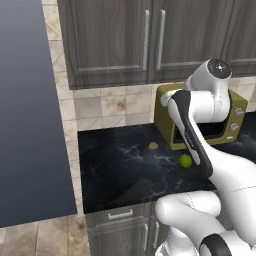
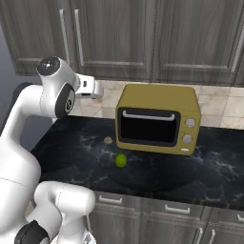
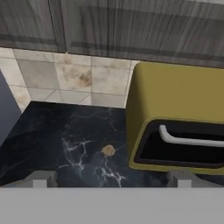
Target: Place the beer on the top shelf of the fridge to keep it out of children's reach, and place the lime and garlic on lower shelves for easy access.
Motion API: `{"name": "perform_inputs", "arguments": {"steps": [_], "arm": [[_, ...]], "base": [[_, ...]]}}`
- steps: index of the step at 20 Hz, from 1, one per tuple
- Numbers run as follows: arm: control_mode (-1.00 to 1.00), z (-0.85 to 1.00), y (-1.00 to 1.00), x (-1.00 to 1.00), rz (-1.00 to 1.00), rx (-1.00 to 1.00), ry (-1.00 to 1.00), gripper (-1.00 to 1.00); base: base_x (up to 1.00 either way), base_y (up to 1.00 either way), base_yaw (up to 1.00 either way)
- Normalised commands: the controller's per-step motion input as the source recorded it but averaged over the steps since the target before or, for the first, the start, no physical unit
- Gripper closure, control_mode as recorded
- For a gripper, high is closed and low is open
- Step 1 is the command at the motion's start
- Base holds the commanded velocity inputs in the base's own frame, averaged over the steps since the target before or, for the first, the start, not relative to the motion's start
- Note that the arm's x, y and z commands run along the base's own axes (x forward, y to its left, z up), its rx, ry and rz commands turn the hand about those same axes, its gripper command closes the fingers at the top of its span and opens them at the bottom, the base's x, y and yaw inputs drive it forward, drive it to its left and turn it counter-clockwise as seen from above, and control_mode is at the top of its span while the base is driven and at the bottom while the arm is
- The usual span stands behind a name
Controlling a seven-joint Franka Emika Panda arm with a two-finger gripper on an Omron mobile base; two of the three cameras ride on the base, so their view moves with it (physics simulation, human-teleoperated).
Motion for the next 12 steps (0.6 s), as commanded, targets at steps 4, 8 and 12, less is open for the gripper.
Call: {"name": "perform_inputs", "arguments": {"steps": [4, 8, 12], "arm": [[-1.0, -0.46, 0.1, 0.06, -0.1, -0.05, 0.05, -1.0], [-1.0, -0.47, 0.02, 0.08, -0.1, -0.01, 0.05, -1.0], [-1.0, -0.44, 0.05, 0.16, -0.1, 0.0, 0.05, -1.0]], "base": [[0.0, 0.0, 0.0], [0.0, 0.0, 0.0], [0.0, 0.0, 0.0]]}}
